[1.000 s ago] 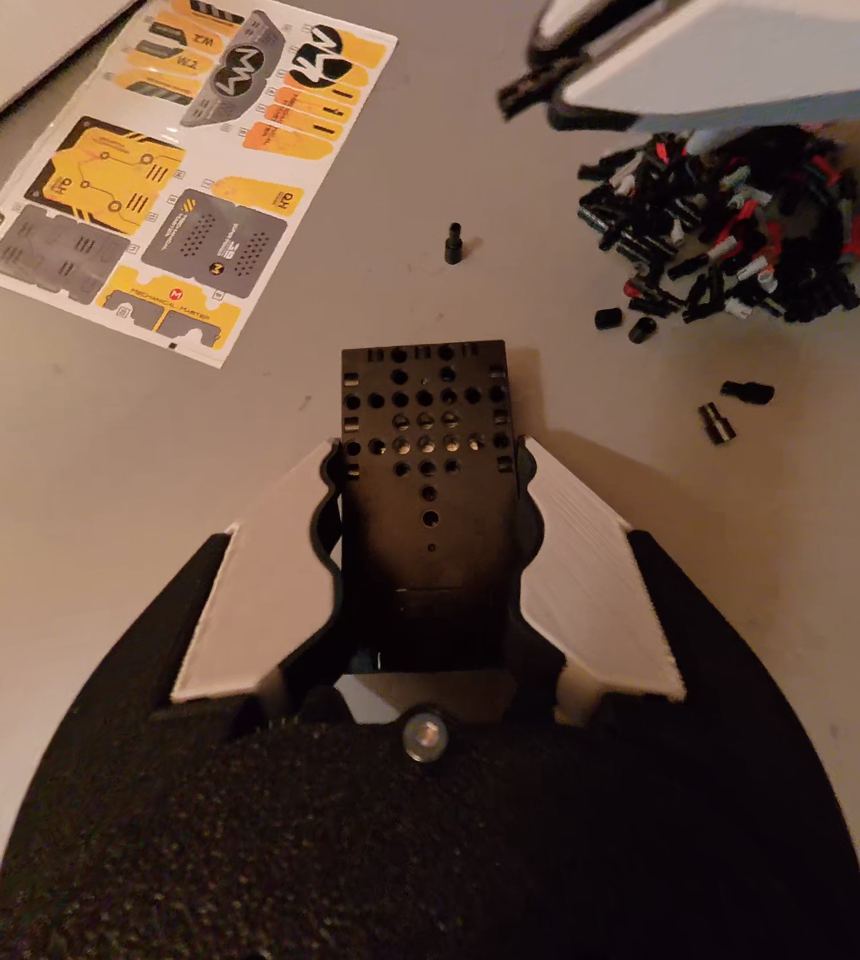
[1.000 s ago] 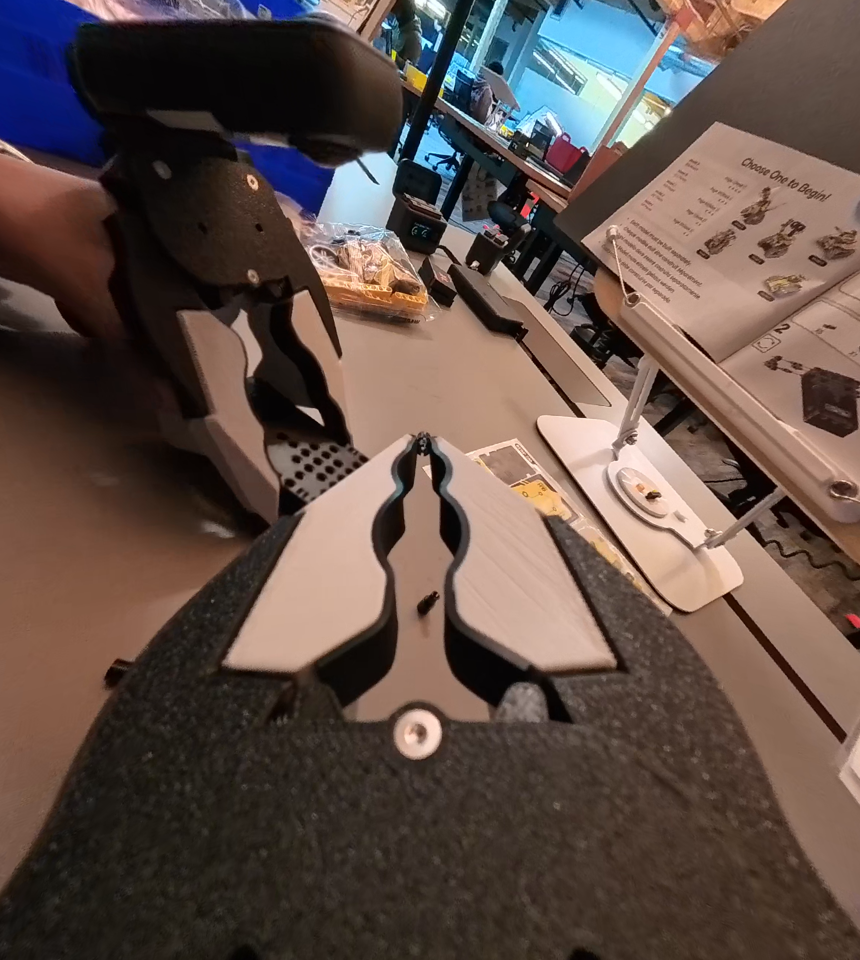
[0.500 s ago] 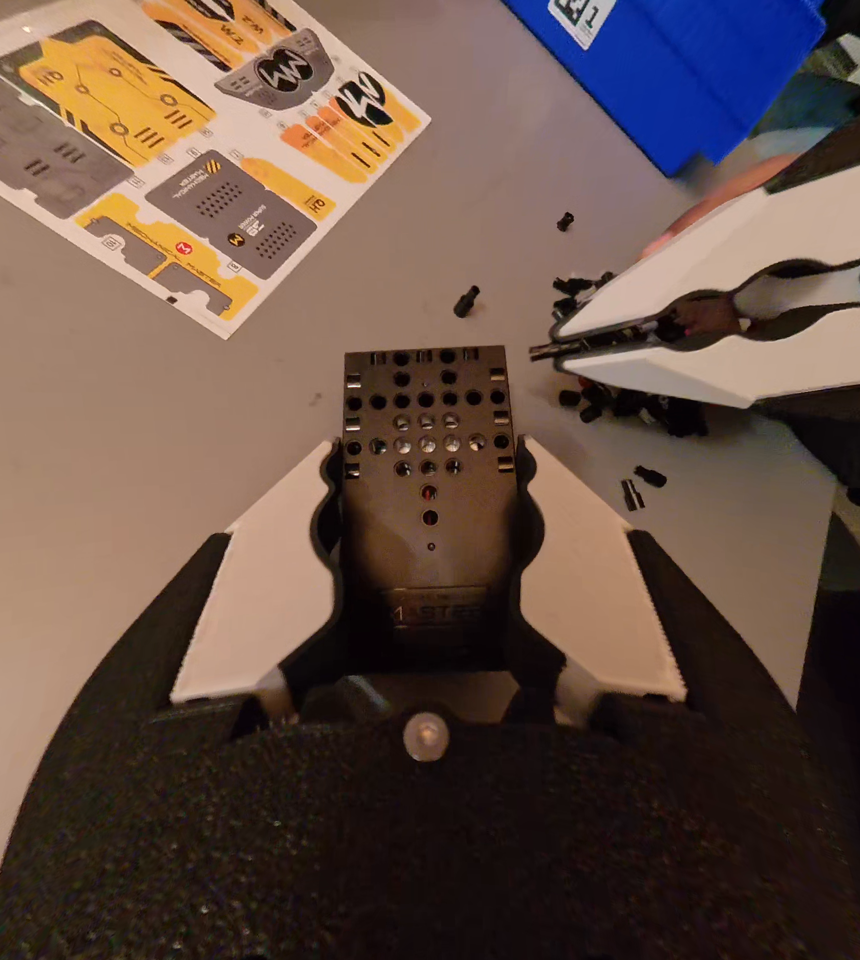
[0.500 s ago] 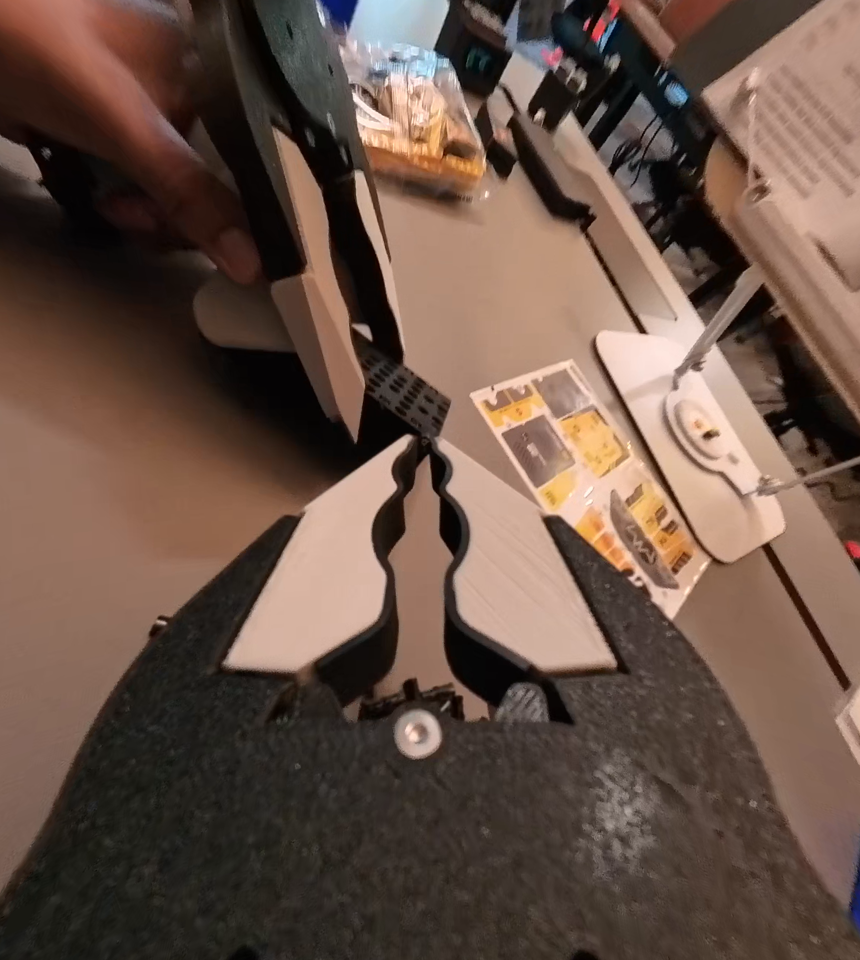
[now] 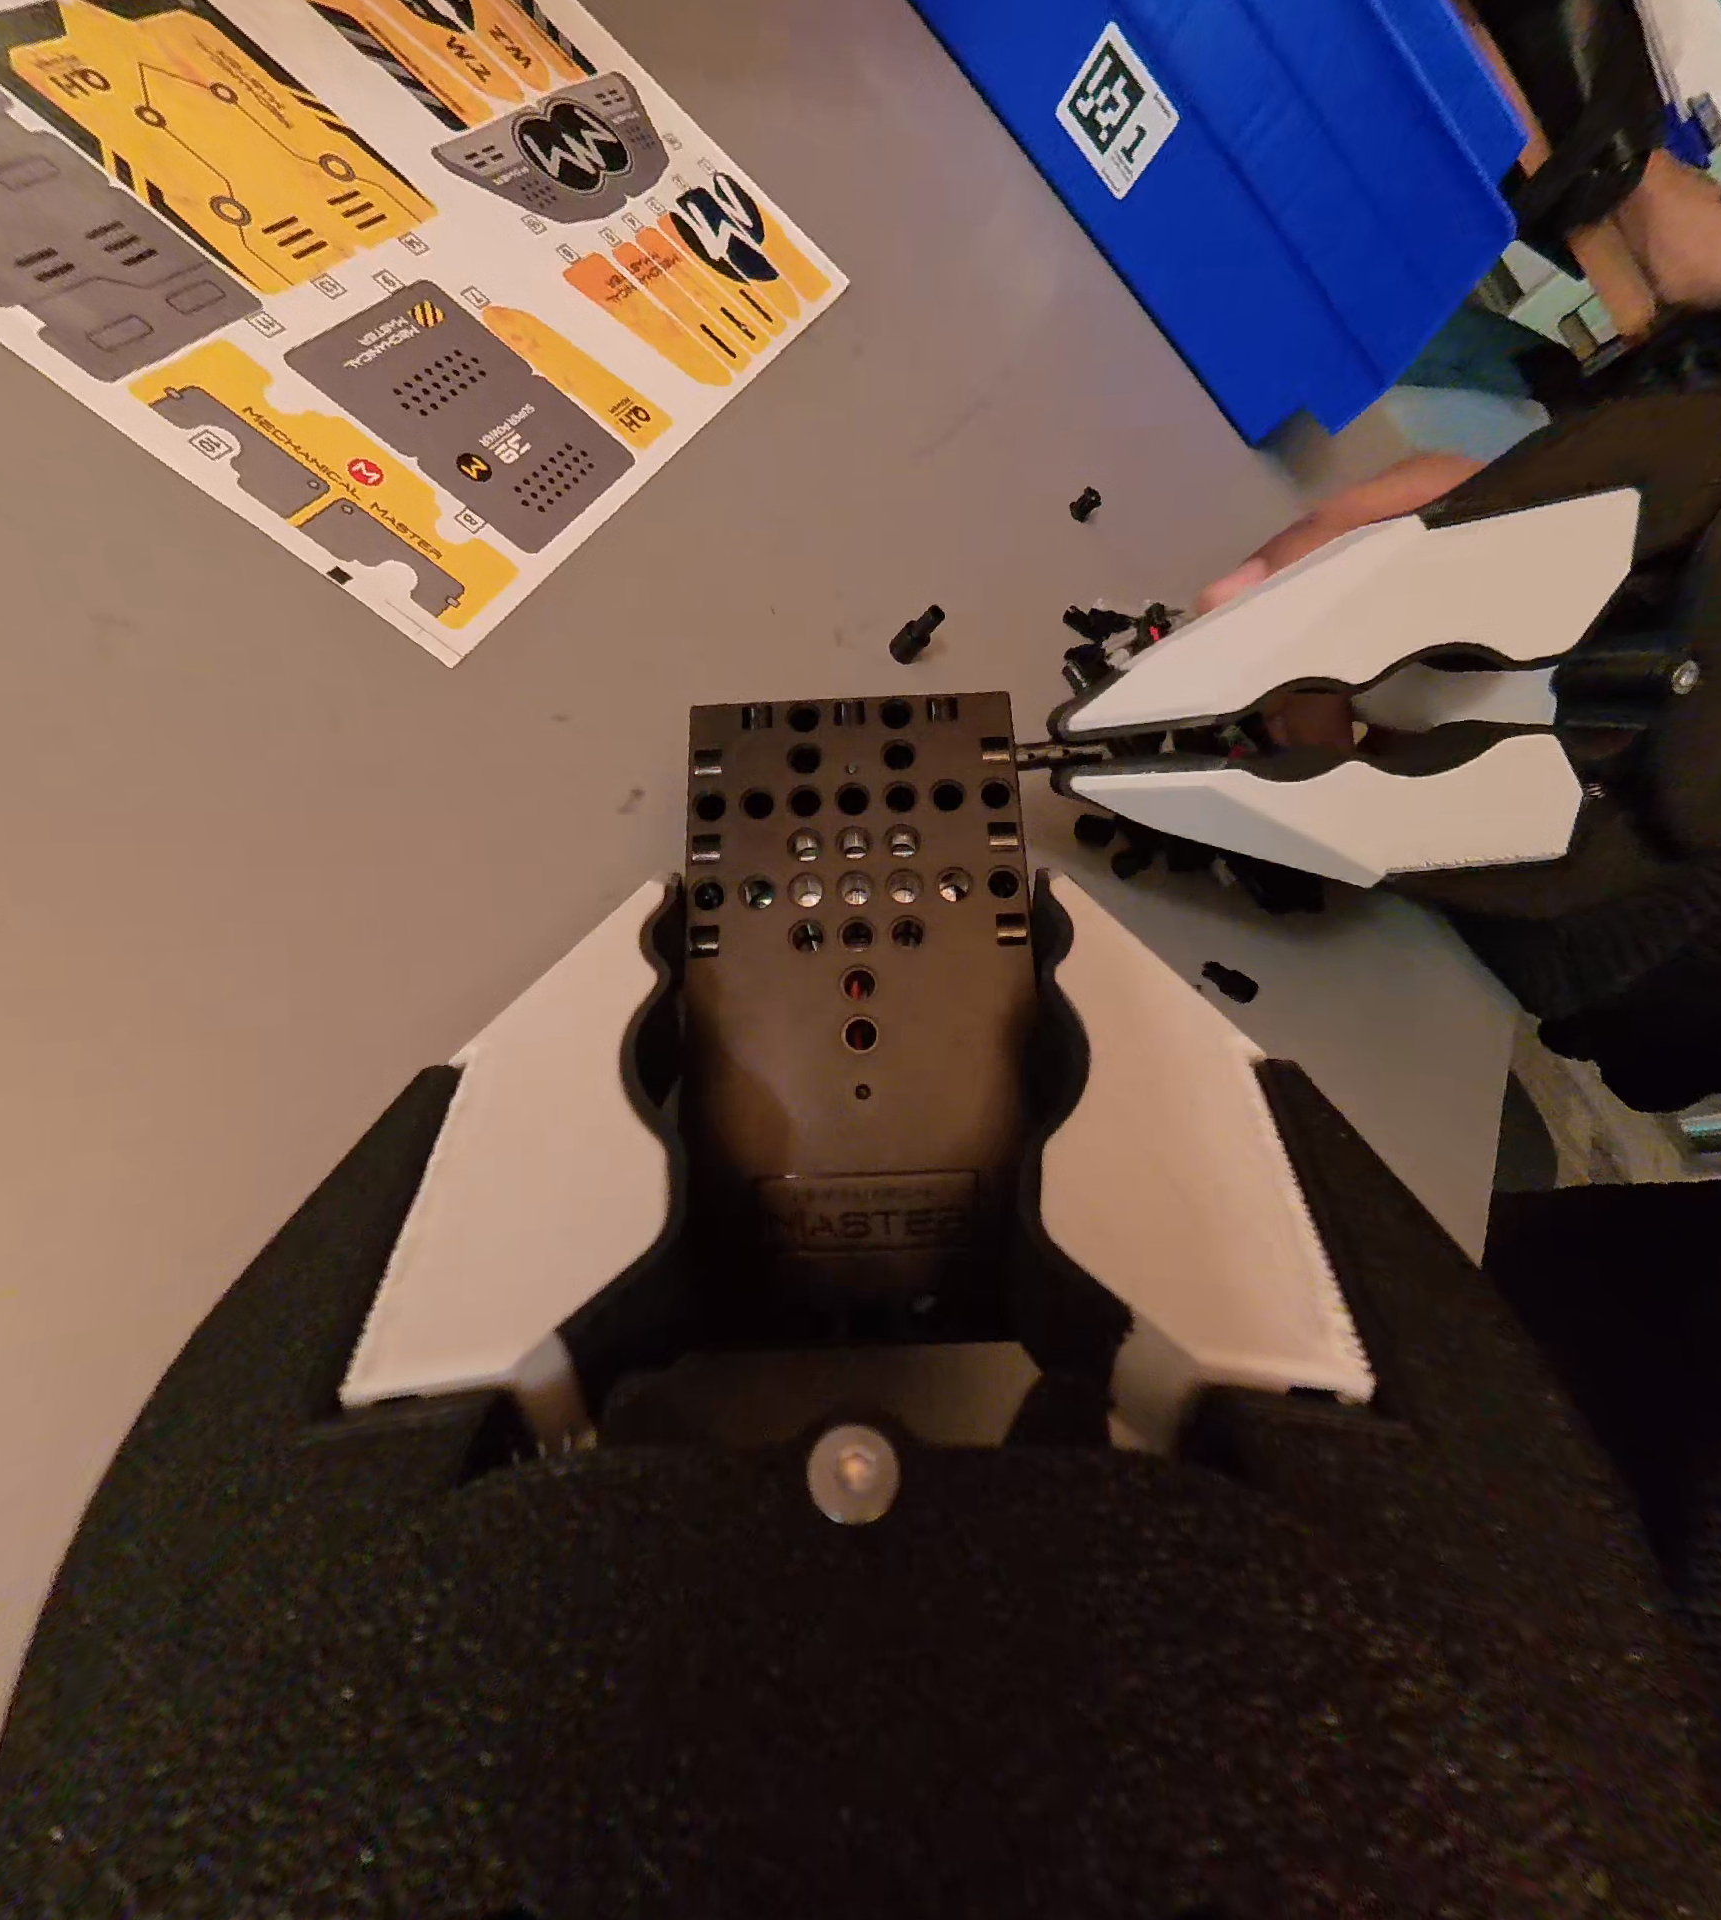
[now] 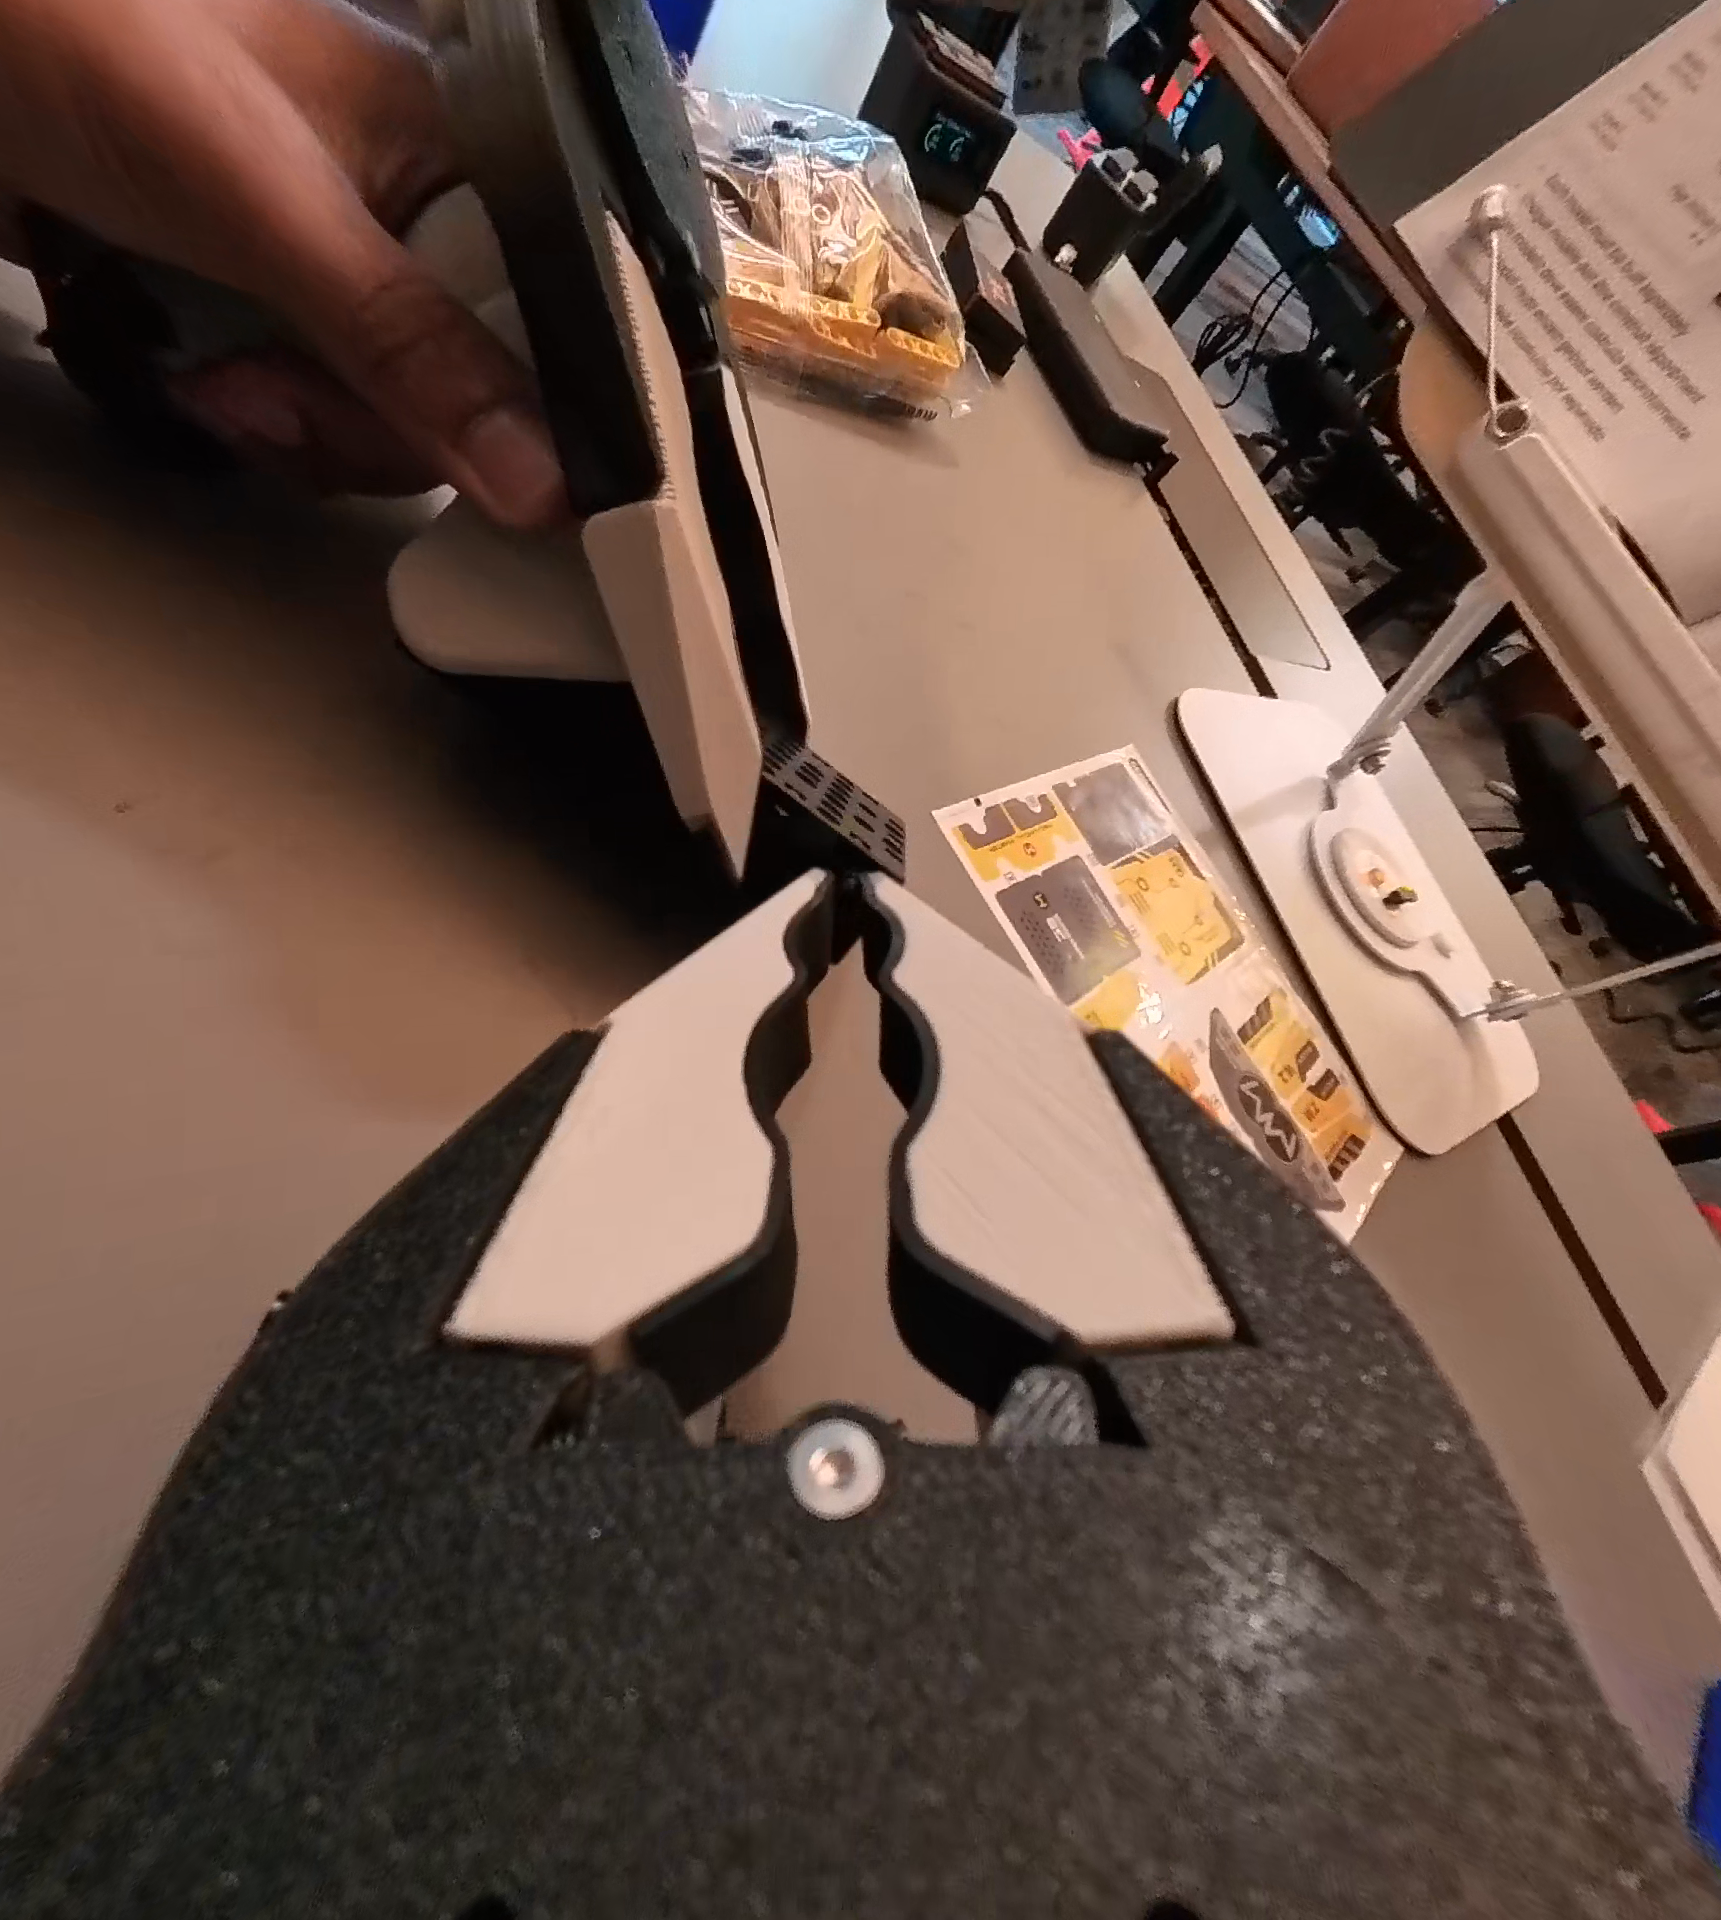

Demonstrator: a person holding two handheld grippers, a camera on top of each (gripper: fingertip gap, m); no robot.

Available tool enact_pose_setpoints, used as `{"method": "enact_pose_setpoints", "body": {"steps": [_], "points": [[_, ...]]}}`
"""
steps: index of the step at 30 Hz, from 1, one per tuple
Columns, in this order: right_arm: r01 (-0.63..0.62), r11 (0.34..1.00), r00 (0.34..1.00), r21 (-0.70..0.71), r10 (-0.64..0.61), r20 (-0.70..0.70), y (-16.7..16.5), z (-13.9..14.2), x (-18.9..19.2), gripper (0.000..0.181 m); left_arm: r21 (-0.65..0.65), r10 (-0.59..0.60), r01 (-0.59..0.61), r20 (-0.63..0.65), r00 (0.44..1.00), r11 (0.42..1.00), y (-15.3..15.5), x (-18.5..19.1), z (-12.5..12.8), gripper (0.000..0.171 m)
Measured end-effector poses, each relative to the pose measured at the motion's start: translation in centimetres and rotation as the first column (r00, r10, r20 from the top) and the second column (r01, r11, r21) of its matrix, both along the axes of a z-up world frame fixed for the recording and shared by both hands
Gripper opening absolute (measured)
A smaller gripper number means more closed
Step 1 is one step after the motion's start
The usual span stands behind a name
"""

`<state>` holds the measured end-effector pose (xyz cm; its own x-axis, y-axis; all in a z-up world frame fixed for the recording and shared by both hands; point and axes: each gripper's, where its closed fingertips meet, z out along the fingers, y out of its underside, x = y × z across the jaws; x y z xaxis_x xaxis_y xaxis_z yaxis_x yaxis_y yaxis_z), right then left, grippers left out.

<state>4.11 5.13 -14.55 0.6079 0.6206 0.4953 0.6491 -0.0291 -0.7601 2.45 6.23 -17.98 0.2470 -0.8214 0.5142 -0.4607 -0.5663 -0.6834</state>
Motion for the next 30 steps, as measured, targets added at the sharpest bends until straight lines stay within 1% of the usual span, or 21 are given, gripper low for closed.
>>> {"method": "enact_pose_setpoints", "body": {"steps": [4,16,23,30], "points": [[0.0,1.0,1.0,0.011,0.0,-0.001,0.1,0.13,-0.13,0.004,-0.022,0.001,-0.001,0.011,1.0,1.0,0.05,-0.03,0.08,0.066],[0.002,1.0,1.0,0.02,-0.002,0.021,0.15,0.04,-0.18,0.005,-0.004,0.003,-0.003,0.001,1.0,1.0,0.05,0.0,-0.02,0.066],[0.004,1.0,1.0,0.012,-0.004,0.02,0.09,-0.17,-0.04,0.005,0.036,0.016,-0.015,-0.021,1.0,0.999,0.08,0.09,-0.18,0.066],[0.005,1.0,0.999,0.027,-0.007,0.041,0.1,-0.17,-0.11,0.005,0.036,0.017,-0.016,-0.021,1.0,0.999,0.09,0.09,-0.2,0.066]]}}
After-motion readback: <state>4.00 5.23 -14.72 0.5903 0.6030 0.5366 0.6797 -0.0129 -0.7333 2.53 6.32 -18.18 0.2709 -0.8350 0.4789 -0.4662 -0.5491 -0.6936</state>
